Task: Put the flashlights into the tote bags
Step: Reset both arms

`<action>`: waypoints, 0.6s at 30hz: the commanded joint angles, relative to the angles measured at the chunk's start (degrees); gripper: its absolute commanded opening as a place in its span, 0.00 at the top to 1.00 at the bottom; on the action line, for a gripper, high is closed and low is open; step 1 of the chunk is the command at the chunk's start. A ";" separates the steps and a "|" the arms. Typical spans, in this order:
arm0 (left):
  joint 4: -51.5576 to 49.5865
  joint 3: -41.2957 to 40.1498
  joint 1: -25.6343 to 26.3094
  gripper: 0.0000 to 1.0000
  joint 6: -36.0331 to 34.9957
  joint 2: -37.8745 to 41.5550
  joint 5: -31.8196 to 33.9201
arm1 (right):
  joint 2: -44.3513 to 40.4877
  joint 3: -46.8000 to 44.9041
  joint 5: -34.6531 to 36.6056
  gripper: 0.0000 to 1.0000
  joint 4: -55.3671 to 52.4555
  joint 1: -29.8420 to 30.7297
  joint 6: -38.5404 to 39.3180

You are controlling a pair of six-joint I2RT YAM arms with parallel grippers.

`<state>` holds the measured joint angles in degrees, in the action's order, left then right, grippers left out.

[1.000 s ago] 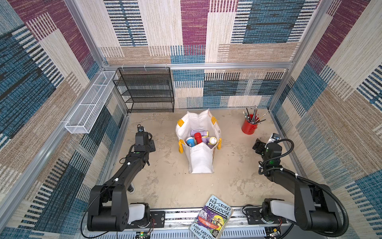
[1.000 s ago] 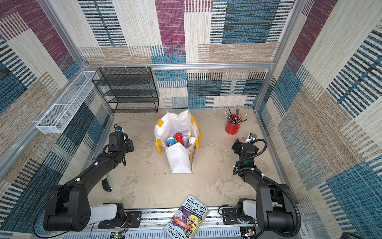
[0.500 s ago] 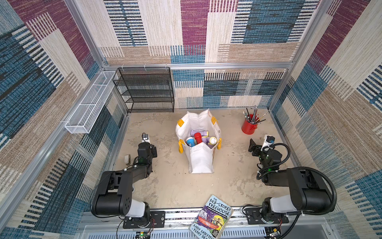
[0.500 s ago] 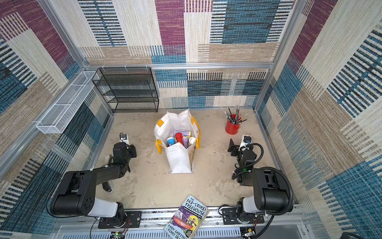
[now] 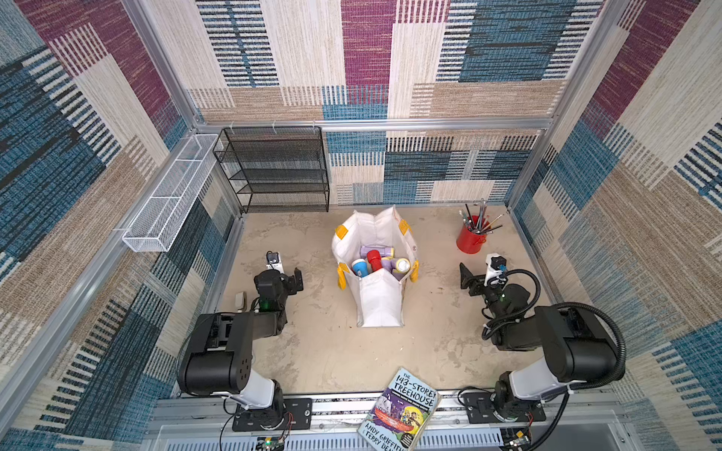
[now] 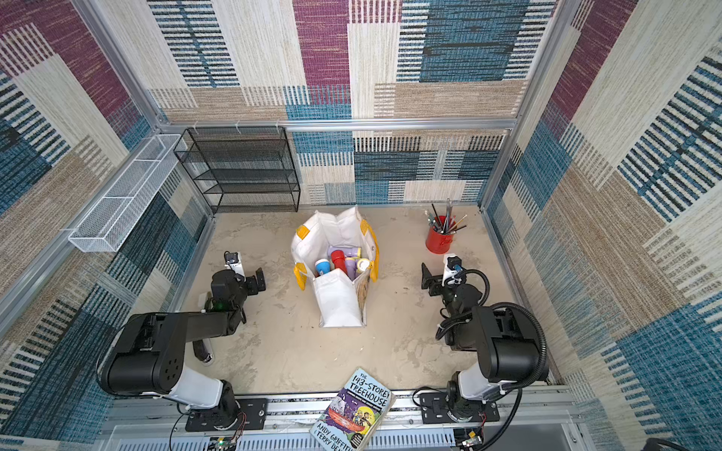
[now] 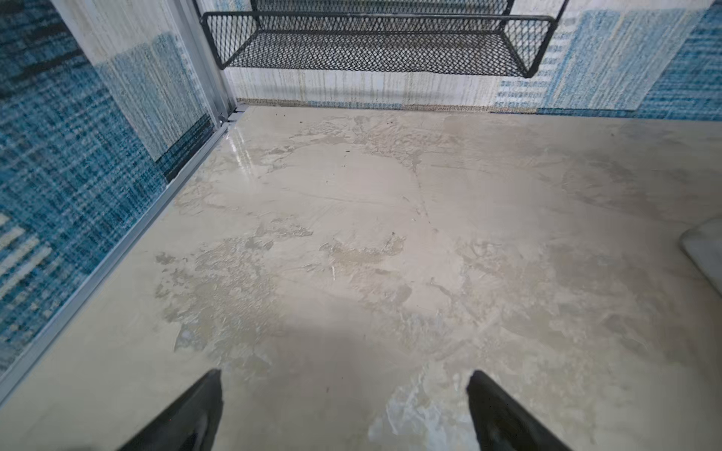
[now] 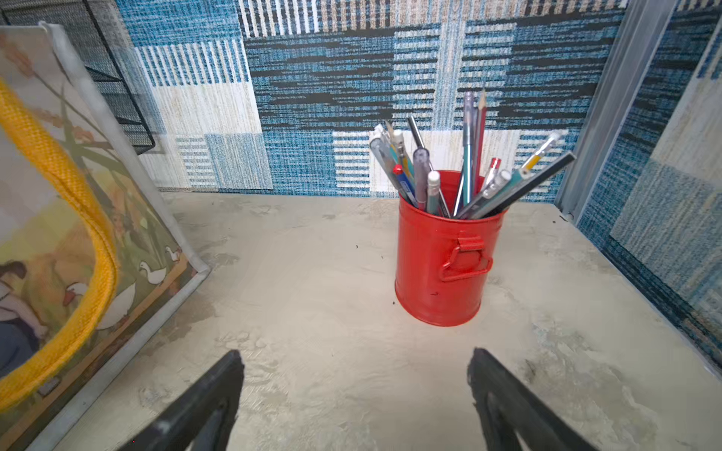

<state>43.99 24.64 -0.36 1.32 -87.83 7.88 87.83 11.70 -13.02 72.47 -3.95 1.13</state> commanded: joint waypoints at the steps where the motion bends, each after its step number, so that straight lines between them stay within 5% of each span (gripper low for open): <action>1: 1.89 0.14 -0.08 0.00 -0.38 -0.01 -0.86 | 0.06 0.42 1.47 0.09 0.78 0.23 0.58; 18: 2.66 0.06 -0.95 0.00 -0.05 -0.83 -2.88 | 0.08 0.63 2.72 0.09 0.39 0.60 0.38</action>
<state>44.47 24.64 -0.91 1.32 -88.49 6.90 87.85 12.01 -11.16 72.12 -3.44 1.13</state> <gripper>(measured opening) 0.995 0.912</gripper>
